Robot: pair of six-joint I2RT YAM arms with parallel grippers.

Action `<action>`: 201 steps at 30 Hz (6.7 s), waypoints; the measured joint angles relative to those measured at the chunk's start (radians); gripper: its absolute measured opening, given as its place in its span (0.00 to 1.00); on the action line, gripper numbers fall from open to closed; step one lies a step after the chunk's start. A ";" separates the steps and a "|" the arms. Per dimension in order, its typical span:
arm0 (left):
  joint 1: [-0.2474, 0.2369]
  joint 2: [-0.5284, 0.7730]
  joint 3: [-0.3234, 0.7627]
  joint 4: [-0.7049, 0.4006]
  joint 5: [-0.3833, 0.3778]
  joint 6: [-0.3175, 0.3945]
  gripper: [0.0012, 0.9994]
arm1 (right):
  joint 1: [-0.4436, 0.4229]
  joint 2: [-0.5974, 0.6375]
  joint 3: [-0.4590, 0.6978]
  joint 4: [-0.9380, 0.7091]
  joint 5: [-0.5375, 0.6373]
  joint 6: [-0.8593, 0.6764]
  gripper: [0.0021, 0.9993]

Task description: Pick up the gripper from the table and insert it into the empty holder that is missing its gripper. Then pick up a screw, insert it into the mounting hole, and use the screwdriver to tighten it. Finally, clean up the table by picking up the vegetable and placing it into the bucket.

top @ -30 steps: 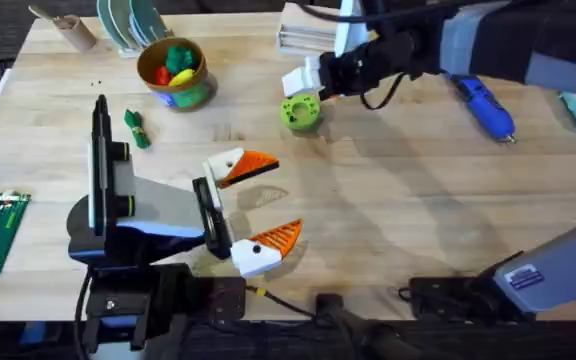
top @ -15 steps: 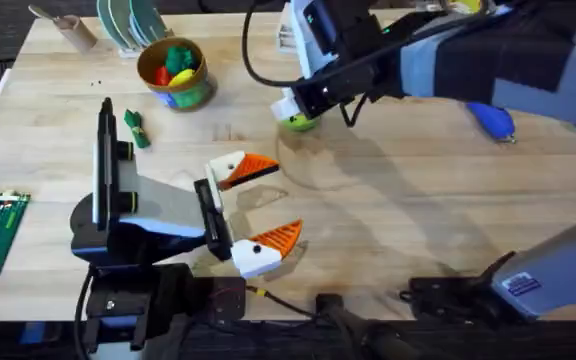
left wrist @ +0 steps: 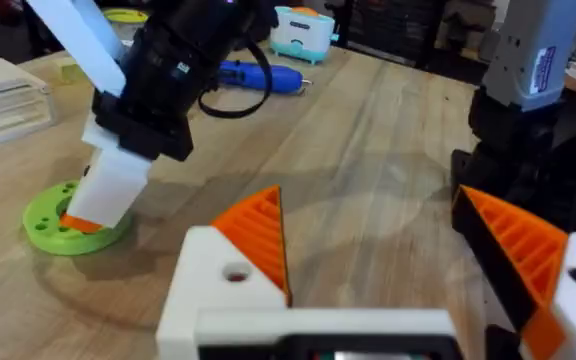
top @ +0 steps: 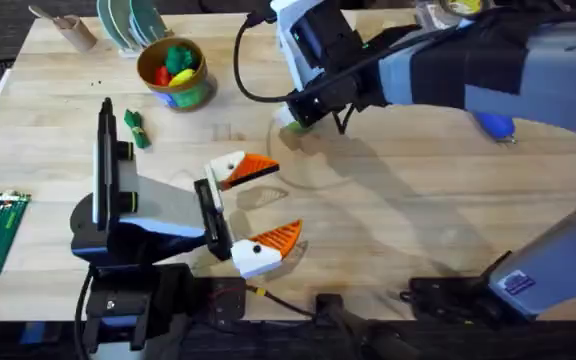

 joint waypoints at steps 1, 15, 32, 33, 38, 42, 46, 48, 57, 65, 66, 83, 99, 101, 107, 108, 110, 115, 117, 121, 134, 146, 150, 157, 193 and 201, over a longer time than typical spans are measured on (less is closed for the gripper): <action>0.000 0.000 0.000 0.000 0.000 0.000 0.99 | 0.000 0.002 0.000 0.000 0.001 0.000 0.57; 0.000 0.000 0.000 0.000 0.000 0.000 0.99 | 0.031 0.011 0.000 0.001 0.008 -0.013 0.45; 0.000 0.000 0.000 0.000 0.000 0.000 0.99 | 0.042 0.030 0.003 0.007 0.065 -0.033 0.25; 0.000 0.000 0.000 0.000 0.000 0.000 0.99 | 0.042 0.030 0.003 0.007 0.066 -0.034 0.24; 0.000 0.000 0.000 0.000 0.000 0.000 0.99 | 0.042 0.030 0.005 0.007 0.066 -0.054 0.18; 0.000 0.000 0.000 0.000 0.000 0.000 0.99 | 0.042 0.030 0.005 0.007 0.066 -0.064 0.14; 0.000 0.000 0.000 0.000 0.000 0.000 0.99 | 0.042 0.030 0.005 0.008 0.067 -0.068 0.02; 0.000 0.000 0.000 0.000 0.000 0.000 0.99 | 0.042 0.030 0.005 0.008 0.067 -0.068 0.02; 0.000 0.000 0.000 0.000 0.000 0.000 0.99 | 0.042 0.030 0.014 -0.007 0.067 -0.079 0.02; 0.000 0.000 0.000 0.000 0.000 0.000 0.99 | 0.042 0.030 0.094 -0.090 0.067 -0.107 0.01; 0.000 0.000 0.000 0.000 0.000 0.000 0.99 | 0.042 0.030 0.104 -0.095 0.067 -0.108 0.01; 0.000 0.000 0.000 0.000 0.000 0.000 0.99 | 0.044 -0.089 0.249 -0.298 0.143 -0.158 0.01; 0.000 0.000 0.000 0.000 0.001 0.008 0.99 | 0.240 -0.196 0.460 -0.573 -0.030 -0.187 0.01; 0.000 0.000 0.000 0.000 0.009 0.031 0.99 | 0.270 -0.195 0.460 -0.578 -0.034 -0.187 0.01; 0.000 0.000 0.000 0.000 0.024 0.069 0.99 | 0.304 -0.196 0.460 -0.608 -0.087 -0.187 0.01; 0.000 0.000 0.000 0.000 0.024 0.071 0.99 | 0.304 -0.195 0.460 -0.612 -0.096 -0.187 0.01; 0.000 0.000 0.000 0.000 0.026 0.076 0.99 | 0.304 -0.195 0.460 -0.624 -0.109 -0.187 0.01; 0.000 0.000 0.000 0.000 0.026 0.080 0.99 | 0.310 -0.195 0.460 -0.636 -0.141 -0.187 0.01; 0.000 0.000 0.000 0.000 0.026 0.080 0.99 | 0.316 -0.195 0.460 -0.639 -0.158 -0.187 0.01; 0.000 0.000 0.000 0.000 0.026 0.080 0.99 | 0.326 -0.195 0.460 -0.652 -0.175 -0.187 0.01; 0.000 0.000 0.000 0.000 0.026 0.080 0.99 | 0.371 -0.169 0.461 -0.656 -0.179 -0.187 0.01; 0.000 0.000 0.000 0.000 0.026 0.080 0.99 | 0.373 -0.156 0.461 -0.650 -0.128 -0.187 0.01; 0.000 0.000 0.000 0.000 0.026 0.080 0.99 | 0.373 -0.156 0.461 -0.652 -0.124 -0.187 0.01; 0.000 0.000 0.000 0.000 0.026 0.080 0.99 | 0.379 -0.156 0.459 -0.648 -0.124 -0.187 0.01; 0.000 0.000 0.000 -0.008 0.027 0.080 0.99 | 0.391 -0.156 0.424 -0.639 -0.125 -0.187 0.01; 0.000 0.000 0.000 -0.007 0.030 0.080 0.99 | 0.391 -0.156 0.419 -0.644 -0.143 -0.186 0.01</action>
